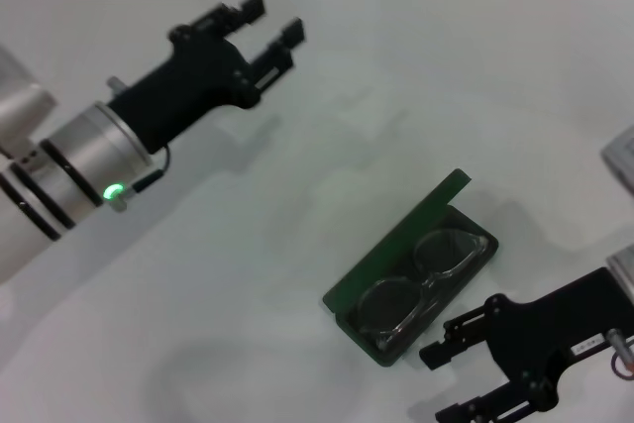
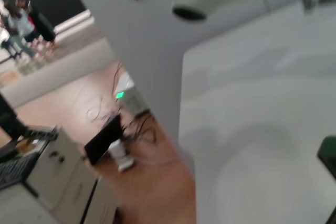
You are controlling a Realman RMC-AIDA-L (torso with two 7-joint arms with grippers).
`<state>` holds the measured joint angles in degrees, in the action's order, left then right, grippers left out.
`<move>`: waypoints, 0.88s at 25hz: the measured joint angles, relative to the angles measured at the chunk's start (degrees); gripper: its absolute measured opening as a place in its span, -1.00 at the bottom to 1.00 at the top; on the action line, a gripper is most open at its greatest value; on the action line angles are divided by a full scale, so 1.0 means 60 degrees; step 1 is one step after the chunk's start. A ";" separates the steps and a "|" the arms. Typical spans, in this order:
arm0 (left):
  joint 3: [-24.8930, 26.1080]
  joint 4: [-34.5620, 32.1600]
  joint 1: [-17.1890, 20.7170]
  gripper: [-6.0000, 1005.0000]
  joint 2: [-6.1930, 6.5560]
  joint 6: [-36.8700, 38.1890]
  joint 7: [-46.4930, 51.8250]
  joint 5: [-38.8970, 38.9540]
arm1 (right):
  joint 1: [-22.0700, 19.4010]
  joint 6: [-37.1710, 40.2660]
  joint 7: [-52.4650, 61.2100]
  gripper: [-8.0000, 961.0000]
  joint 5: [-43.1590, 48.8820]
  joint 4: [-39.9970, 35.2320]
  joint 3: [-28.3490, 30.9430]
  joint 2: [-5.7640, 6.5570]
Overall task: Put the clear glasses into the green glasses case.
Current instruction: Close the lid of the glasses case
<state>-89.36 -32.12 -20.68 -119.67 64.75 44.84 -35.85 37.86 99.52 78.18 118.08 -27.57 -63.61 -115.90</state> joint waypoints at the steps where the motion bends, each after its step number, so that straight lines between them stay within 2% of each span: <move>1: 0.0135 0.0015 0.0037 0.16 0.0003 0.0117 0.0017 -0.0002 | 0.0100 -0.0123 0.0118 0.42 0.0011 0.0114 -0.0104 -0.0008; 4: 0.0390 0.0060 0.0130 0.16 0.0024 0.0406 0.0071 -0.0023 | 0.0331 -0.0521 0.0330 0.42 -0.0034 0.0380 -0.0260 -0.0025; 12: 0.0419 0.0064 0.0190 0.16 0.0055 0.0521 0.0063 0.0014 | 0.0675 -0.1133 0.0955 0.42 -0.0068 0.0630 -0.0274 -0.0041; 22: 0.0421 0.0066 0.0207 0.16 0.0065 0.0532 -0.0001 0.0025 | 0.0708 -0.1723 0.0787 0.42 -0.0796 0.0538 -0.0310 -0.0042</move>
<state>-86.83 -31.72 -19.44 -119.28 67.94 44.83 -35.70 42.11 89.18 82.90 113.31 -24.34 -65.47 -116.15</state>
